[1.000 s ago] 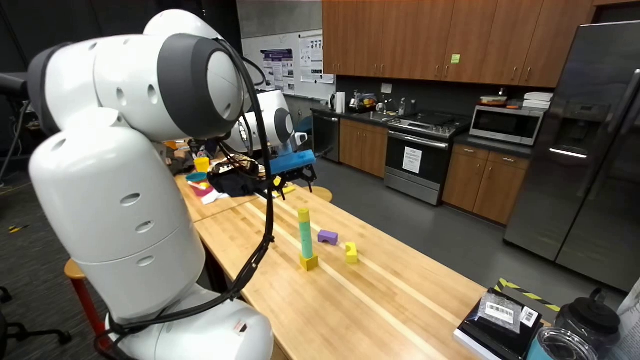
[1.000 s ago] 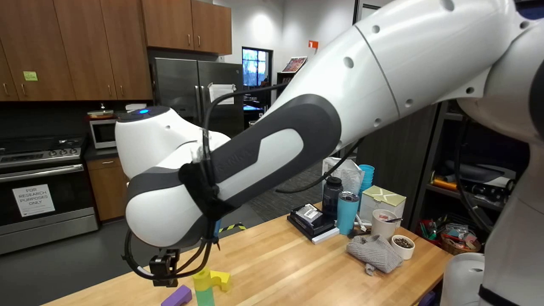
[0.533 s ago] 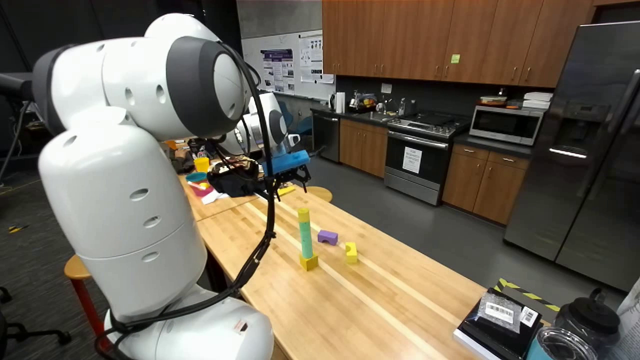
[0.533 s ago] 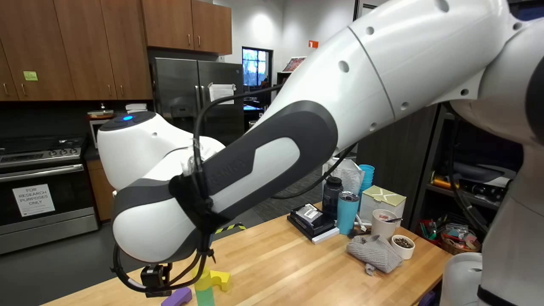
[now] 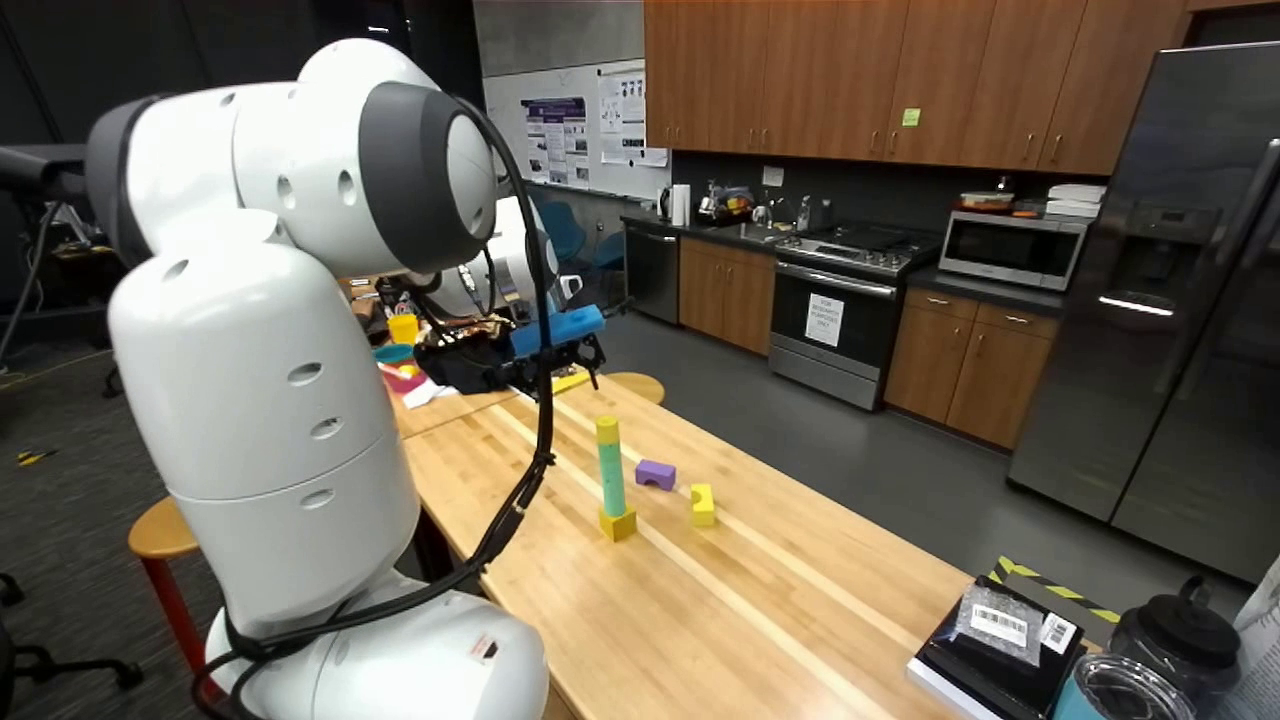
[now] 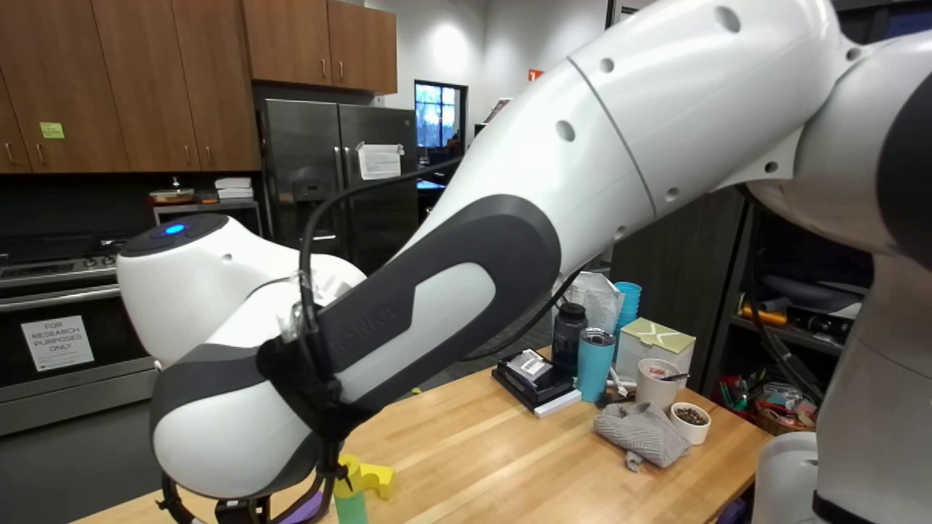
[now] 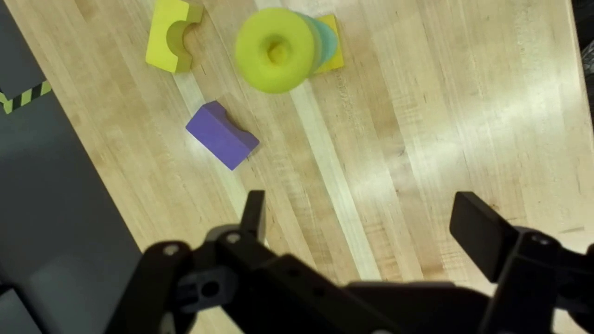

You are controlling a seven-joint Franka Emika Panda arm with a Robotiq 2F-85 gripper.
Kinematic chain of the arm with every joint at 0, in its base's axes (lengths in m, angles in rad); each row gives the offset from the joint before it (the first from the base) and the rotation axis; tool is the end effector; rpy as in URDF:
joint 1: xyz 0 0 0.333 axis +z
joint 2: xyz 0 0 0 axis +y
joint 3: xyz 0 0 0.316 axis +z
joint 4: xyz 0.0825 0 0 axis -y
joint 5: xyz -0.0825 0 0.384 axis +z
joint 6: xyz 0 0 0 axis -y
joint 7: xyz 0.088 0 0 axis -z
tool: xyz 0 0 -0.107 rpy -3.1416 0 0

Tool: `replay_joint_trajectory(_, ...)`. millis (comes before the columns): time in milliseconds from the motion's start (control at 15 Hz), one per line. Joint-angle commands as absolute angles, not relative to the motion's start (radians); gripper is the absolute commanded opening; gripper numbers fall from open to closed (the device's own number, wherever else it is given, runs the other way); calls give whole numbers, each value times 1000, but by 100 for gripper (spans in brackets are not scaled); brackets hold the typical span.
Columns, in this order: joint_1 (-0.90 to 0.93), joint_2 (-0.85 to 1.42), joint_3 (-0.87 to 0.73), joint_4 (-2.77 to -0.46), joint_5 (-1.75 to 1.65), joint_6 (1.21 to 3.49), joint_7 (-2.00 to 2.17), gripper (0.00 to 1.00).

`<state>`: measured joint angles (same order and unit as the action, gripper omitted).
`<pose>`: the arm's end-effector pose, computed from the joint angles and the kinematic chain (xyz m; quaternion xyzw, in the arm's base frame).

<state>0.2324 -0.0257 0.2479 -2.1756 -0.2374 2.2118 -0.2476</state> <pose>0.4787 0.2411 0.4090 0.9030 0.4167 0.0415 0.0960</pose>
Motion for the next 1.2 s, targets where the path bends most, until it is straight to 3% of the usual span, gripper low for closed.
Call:
replay_joint_trajectory(0,247,6,257,-2142,-264,2191,-250,100)
replay_joint_trajectory(1133,285,151,266,-1920,-421,2083,-246,100)
